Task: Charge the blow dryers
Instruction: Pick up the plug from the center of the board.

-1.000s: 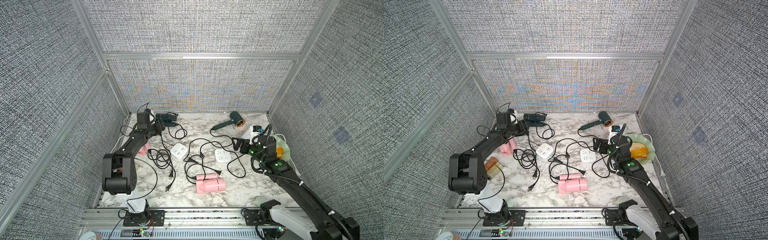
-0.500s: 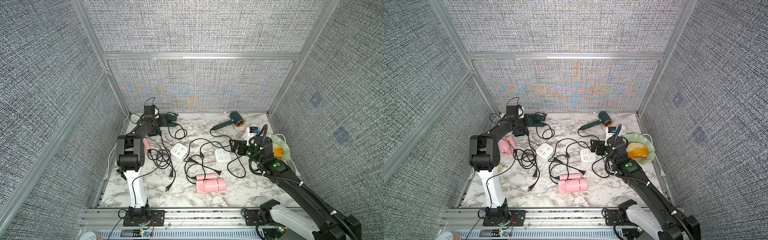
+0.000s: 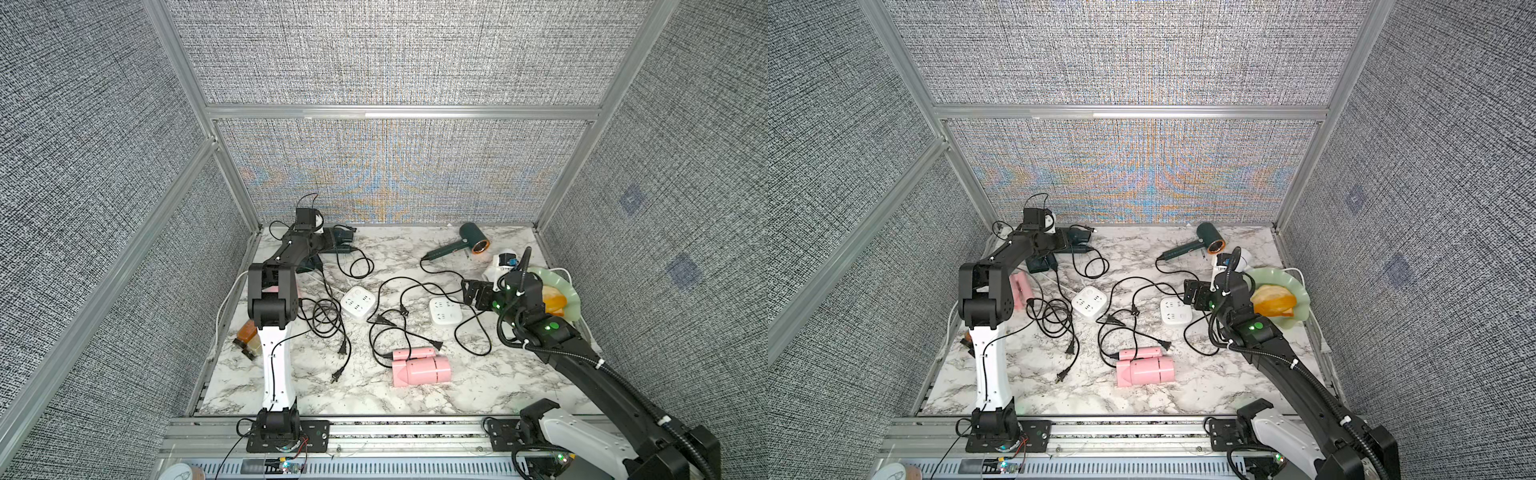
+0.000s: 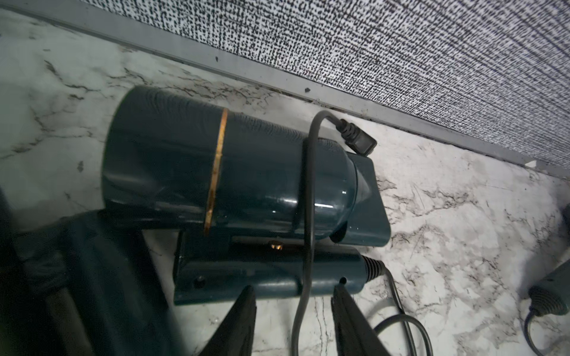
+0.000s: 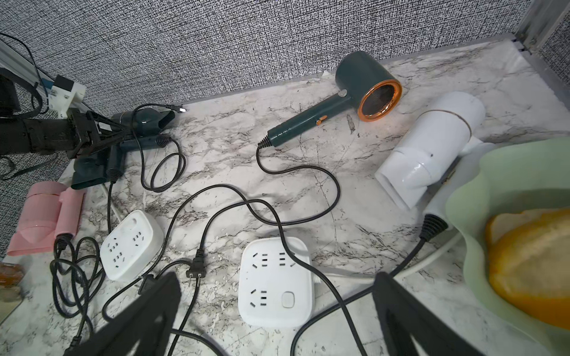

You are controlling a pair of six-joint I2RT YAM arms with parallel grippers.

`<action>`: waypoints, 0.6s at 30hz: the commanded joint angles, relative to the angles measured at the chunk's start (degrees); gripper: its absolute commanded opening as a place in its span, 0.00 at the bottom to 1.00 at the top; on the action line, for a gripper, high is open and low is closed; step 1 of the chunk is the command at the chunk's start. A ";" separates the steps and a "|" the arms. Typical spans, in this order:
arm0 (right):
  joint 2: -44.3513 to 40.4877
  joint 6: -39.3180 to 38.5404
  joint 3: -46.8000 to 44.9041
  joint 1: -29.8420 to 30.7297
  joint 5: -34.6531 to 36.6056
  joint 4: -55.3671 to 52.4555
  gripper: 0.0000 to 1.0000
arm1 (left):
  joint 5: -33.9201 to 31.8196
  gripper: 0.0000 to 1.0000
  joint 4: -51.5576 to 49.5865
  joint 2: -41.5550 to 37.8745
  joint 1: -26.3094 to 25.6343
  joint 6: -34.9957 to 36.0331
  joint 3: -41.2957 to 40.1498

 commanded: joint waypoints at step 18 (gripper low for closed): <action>0.84 -0.49 0.13 0.07 1.57 -0.59 0.99 | 0.69 0.26 -0.53 3.03 -1.23 0.03 3.47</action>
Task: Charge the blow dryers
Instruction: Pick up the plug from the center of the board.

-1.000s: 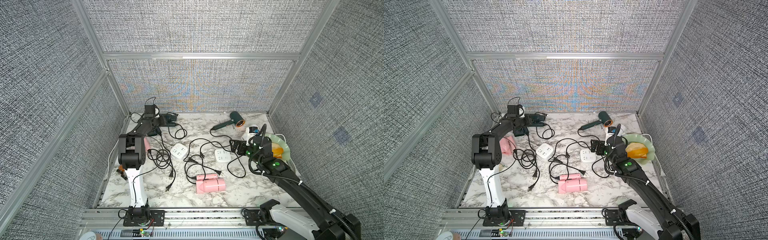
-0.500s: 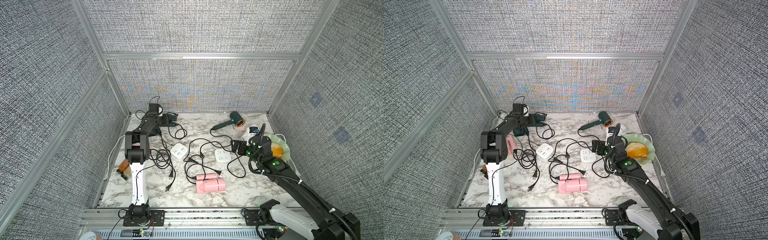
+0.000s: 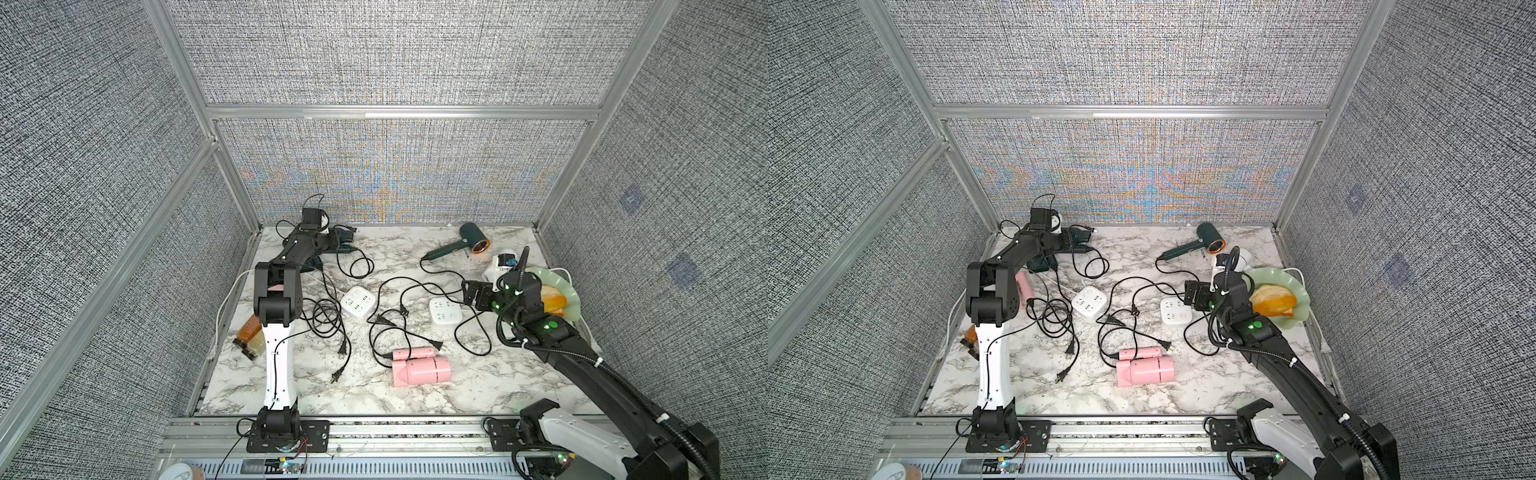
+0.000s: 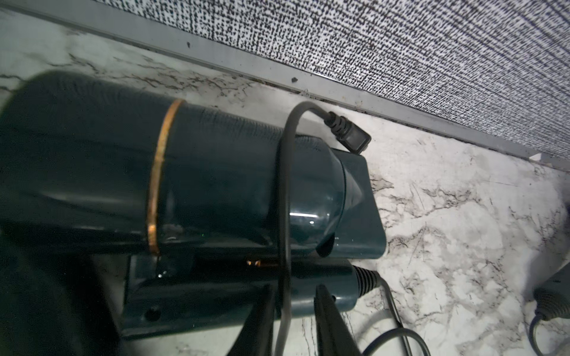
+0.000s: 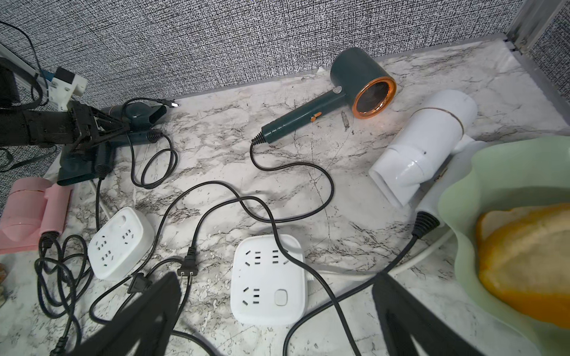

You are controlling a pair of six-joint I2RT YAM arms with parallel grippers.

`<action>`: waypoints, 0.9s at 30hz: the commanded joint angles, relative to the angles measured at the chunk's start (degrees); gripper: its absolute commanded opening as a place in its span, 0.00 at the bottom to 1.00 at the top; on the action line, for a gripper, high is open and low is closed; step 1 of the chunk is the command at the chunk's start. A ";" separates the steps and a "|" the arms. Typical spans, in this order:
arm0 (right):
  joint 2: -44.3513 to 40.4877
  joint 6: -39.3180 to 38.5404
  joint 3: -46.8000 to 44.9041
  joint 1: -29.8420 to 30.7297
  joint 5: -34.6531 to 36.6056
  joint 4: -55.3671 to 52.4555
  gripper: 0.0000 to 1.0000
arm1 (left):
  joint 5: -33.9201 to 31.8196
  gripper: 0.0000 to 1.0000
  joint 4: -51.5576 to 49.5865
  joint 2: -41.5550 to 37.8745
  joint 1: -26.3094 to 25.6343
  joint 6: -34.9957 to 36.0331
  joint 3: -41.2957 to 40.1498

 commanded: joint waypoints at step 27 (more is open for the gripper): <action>-1.86 0.54 -0.35 0.06 0.98 -1.03 0.99 | -0.01 0.12 -0.59 0.78 -0.14 1.16 2.68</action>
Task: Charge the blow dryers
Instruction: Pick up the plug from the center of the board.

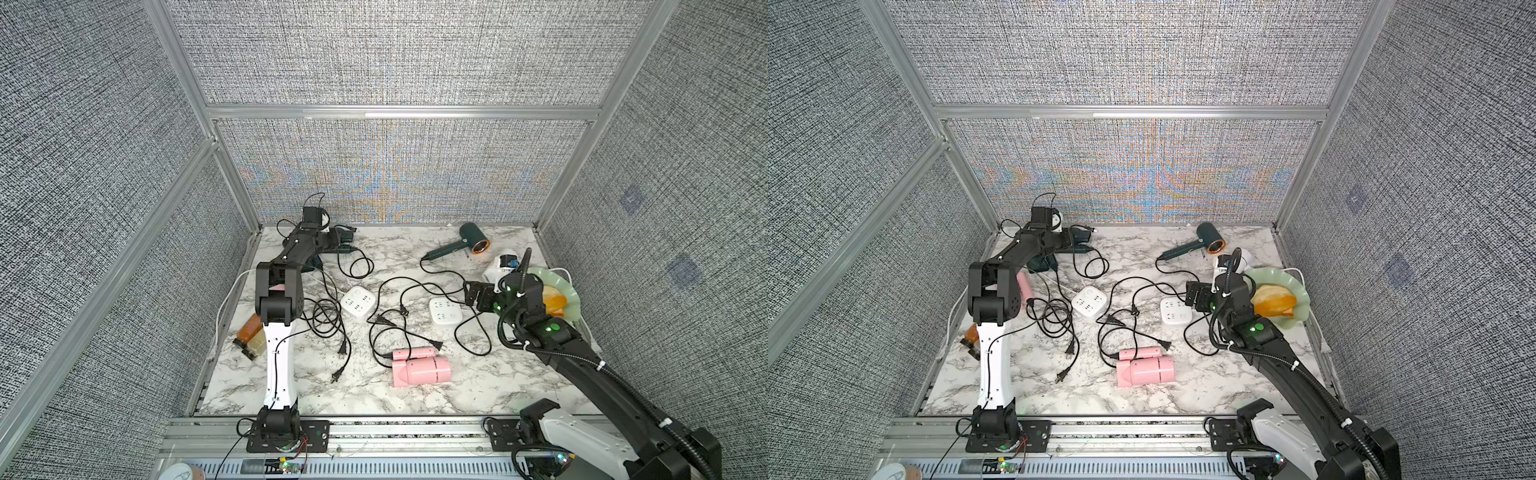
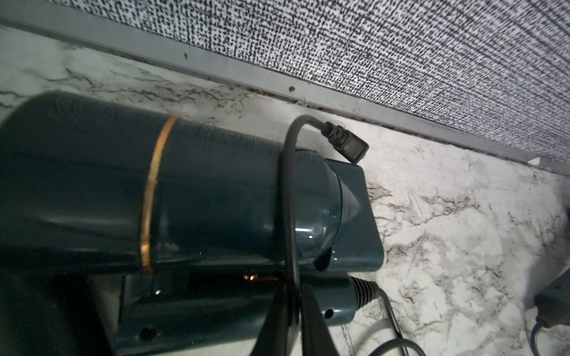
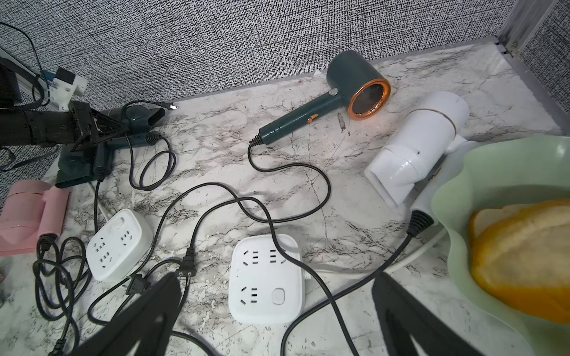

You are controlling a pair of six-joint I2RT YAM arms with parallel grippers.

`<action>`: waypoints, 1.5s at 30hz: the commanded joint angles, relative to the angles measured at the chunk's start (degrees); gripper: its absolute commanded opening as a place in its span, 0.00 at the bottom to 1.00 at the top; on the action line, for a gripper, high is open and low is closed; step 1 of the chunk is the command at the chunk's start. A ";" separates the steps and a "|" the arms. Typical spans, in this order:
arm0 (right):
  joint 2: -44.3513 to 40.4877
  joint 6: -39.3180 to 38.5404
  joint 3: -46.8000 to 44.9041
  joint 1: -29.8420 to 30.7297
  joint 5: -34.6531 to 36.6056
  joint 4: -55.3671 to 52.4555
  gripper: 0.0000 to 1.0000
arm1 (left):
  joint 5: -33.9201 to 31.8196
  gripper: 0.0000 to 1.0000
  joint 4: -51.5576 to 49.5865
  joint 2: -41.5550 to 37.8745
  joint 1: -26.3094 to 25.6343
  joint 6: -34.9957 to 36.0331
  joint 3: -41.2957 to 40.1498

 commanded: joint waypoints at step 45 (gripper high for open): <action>37.01 -18.01 34.75 3.21 -32.55 -4.50 0.64 | 24.29 0.06 -2.70 -36.77 -13.60 25.13 -28.53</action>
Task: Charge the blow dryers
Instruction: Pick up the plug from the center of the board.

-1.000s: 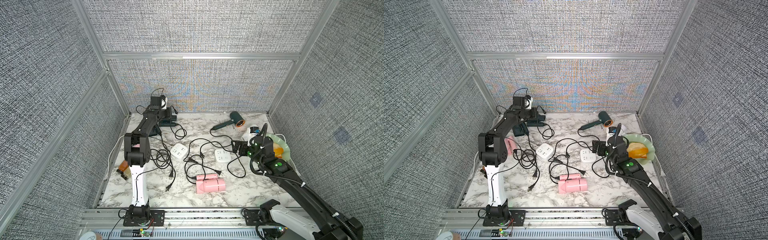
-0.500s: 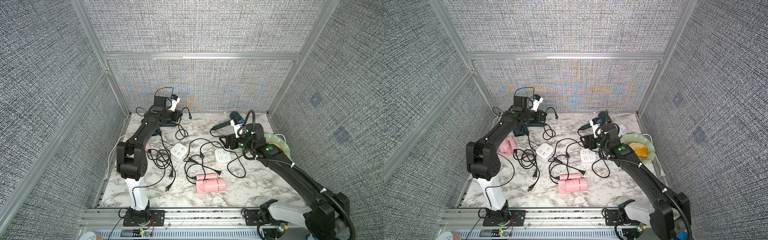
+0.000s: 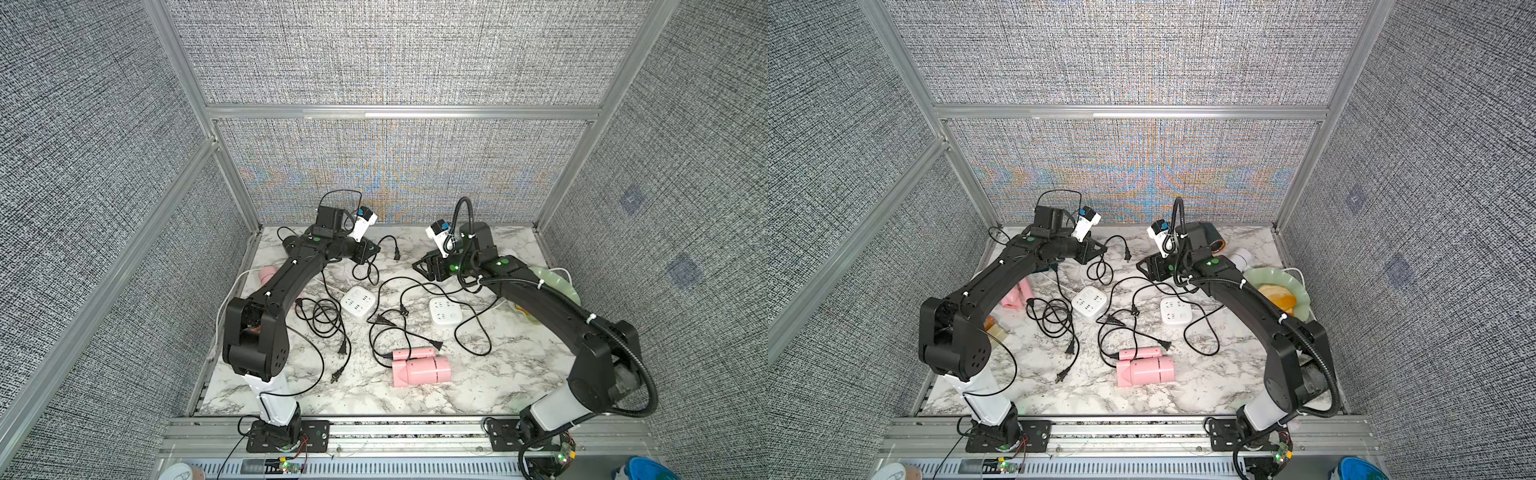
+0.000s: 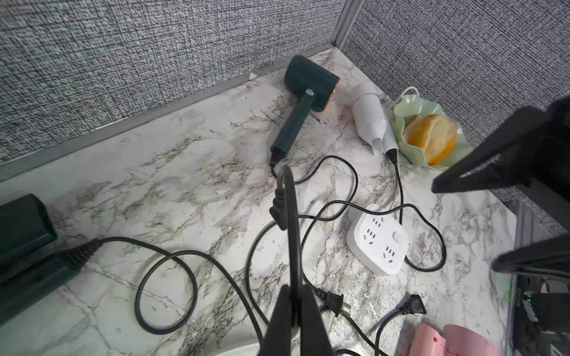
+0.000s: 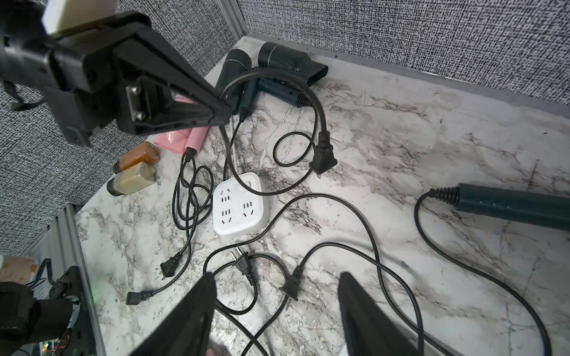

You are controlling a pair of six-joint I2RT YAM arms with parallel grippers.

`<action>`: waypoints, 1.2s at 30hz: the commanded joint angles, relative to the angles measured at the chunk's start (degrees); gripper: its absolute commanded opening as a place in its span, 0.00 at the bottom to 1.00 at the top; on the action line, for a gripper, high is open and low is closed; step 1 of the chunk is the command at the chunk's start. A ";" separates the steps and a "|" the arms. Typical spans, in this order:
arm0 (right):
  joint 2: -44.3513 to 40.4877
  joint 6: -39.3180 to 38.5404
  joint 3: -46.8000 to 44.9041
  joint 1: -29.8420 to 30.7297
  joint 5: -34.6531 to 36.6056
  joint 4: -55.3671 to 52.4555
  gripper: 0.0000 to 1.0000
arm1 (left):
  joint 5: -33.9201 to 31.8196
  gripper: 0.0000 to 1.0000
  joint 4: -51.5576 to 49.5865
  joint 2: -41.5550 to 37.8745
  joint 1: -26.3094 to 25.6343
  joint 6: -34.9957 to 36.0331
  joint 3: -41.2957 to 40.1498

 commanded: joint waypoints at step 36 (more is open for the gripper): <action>12.79 -3.10 11.11 0.37 1.01 -0.99 0.63 | 6.75 0.06 -4.59 0.22 -1.27 2.83 2.51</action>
